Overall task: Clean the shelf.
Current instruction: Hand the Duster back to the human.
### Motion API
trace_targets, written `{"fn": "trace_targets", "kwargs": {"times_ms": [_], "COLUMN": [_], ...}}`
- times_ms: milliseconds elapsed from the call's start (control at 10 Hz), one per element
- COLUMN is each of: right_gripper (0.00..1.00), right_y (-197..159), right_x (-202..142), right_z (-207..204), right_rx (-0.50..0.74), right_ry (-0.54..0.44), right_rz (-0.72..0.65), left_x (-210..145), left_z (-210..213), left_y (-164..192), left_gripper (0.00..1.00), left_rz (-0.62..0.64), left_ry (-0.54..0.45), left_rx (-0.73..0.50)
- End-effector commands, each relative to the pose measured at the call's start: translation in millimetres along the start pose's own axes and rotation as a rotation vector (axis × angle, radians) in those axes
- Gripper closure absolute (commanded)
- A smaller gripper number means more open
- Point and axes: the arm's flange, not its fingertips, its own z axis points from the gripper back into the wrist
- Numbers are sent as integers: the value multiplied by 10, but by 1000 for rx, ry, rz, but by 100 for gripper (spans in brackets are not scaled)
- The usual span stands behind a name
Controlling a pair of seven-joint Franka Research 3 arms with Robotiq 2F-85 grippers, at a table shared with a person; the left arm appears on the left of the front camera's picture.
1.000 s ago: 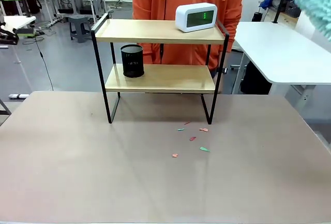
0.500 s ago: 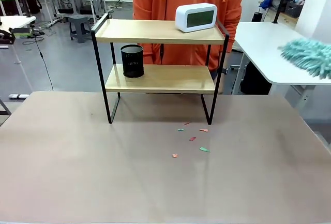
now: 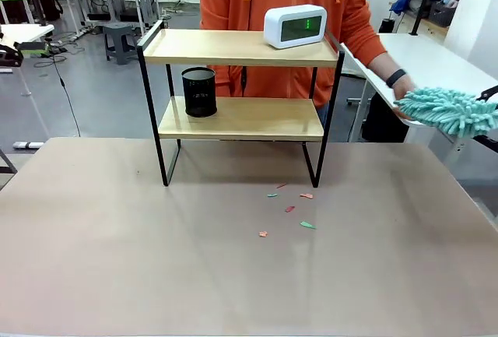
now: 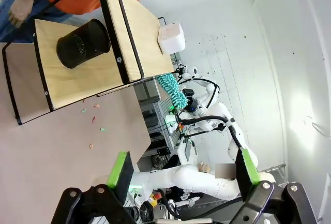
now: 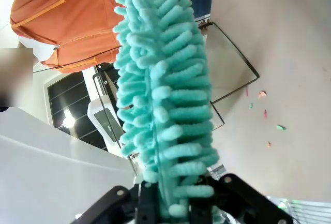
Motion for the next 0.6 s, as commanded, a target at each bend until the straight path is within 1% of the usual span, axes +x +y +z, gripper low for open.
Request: {"fn": "trace_targets", "kwargs": {"times_ms": [0, 500], "right_gripper": [100, 100], "right_y": [45, 45], "right_x": [-30, -30], "right_z": [28, 28], "right_rx": [3, 3], "right_ry": [0, 0], "right_rz": [13, 13], "left_x": [-10, -10], "left_z": [-10, -10], "left_y": [-20, -20], "left_gripper": [0, 0], "left_rz": [-4, -4], "left_ry": [7, 7], "left_rx": [-5, -5]}}
